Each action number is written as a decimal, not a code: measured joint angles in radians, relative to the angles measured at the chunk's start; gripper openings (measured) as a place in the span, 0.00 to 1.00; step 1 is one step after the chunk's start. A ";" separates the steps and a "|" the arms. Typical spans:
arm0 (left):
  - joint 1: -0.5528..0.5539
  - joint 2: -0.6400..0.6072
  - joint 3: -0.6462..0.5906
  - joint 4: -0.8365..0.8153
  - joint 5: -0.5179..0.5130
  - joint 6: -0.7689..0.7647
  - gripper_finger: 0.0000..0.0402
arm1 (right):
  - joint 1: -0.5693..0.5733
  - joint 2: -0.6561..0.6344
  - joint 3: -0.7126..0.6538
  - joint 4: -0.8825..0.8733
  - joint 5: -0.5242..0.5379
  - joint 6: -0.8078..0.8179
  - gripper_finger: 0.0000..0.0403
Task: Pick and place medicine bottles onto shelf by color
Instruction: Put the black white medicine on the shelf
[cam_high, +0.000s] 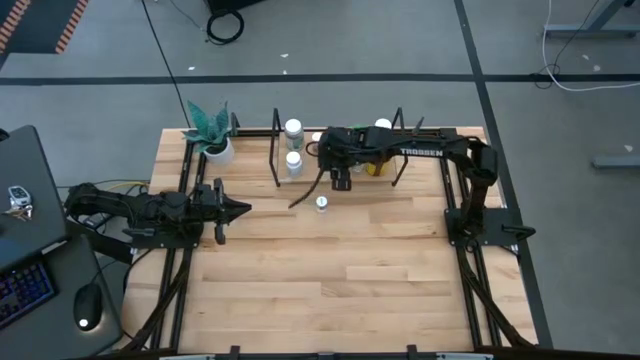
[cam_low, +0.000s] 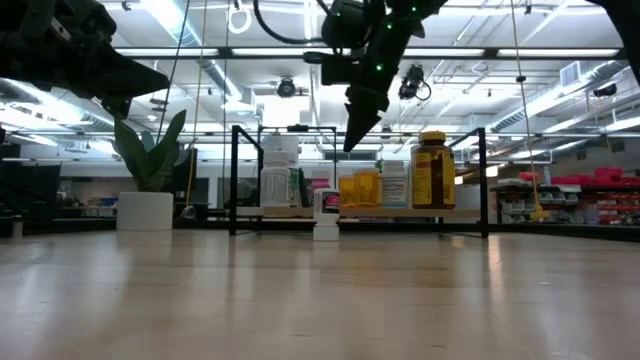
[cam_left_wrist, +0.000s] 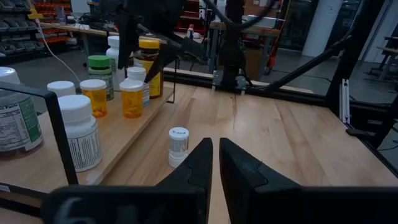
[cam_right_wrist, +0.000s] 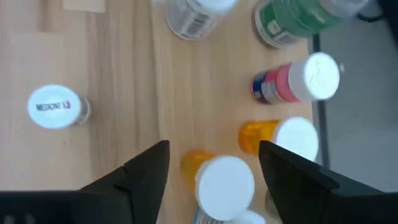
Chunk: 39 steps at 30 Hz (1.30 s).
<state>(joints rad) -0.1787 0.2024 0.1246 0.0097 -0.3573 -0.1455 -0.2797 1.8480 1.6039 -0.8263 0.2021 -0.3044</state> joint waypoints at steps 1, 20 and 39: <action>0.000 0.000 0.000 0.000 0.000 0.000 0.09 | -0.004 0.000 0.000 -0.001 -0.023 0.005 0.64; 0.000 0.000 0.000 -0.001 0.000 0.000 0.09 | 0.204 0.090 -0.024 0.145 -0.160 0.096 0.63; 0.000 0.027 -0.001 -0.001 0.000 0.000 0.09 | 0.162 0.212 -0.020 0.087 -0.122 0.204 0.74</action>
<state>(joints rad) -0.1787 0.2291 0.1238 0.0086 -0.3574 -0.1455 -0.1178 2.0601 1.5842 -0.7390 0.0800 -0.1000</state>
